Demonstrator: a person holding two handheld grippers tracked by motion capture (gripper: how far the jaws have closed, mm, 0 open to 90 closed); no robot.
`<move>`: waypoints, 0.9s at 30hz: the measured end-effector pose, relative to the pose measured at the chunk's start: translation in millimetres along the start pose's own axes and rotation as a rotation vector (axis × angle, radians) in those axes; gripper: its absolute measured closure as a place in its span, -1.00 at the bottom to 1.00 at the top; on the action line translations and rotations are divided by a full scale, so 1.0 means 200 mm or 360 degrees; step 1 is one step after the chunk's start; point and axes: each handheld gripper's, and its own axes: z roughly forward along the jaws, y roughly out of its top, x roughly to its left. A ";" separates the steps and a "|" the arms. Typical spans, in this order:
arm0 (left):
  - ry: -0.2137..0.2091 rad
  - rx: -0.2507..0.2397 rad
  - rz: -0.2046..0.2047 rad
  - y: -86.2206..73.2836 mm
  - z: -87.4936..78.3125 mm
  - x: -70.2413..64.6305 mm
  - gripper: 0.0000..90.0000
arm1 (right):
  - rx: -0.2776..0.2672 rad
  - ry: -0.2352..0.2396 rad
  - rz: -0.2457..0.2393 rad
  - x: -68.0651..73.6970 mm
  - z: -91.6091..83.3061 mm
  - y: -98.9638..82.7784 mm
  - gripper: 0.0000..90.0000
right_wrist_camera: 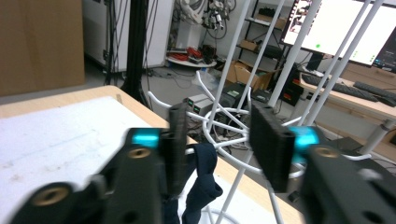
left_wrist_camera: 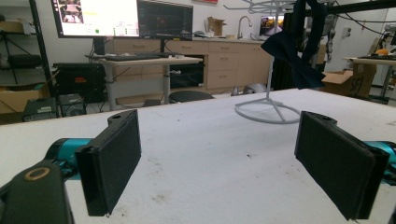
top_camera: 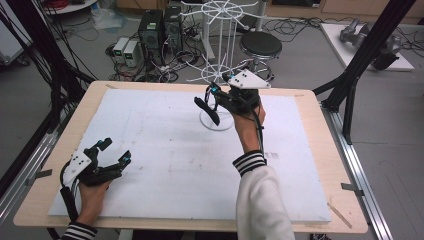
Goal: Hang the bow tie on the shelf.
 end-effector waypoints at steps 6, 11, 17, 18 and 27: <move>0.0005 0.0002 -0.0002 0.00 0.00 0.00 -0.67 | -0.0045 0.0033 0.0020 0.02 -0.08 0.01 -0.52; 0.0009 0.0007 -0.0001 0.00 0.00 0.00 -0.67 | -0.0124 0.0119 0.0160 0.01 -0.24 -0.02 -0.73; 0.0010 0.0003 -0.0003 0.00 0.00 0.00 -0.67 | -0.0164 0.0159 0.0209 -0.01 -0.42 -0.14 -0.73; 0.0009 0.0002 -0.0003 0.00 0.00 0.00 -0.67 | -0.0167 0.0158 0.0233 -0.01 -0.45 -0.16 -0.73; 0.0009 -0.0005 -0.0003 0.00 0.00 0.00 -0.67 | -0.0139 0.0082 0.0331 -0.05 -0.65 -0.45 -0.73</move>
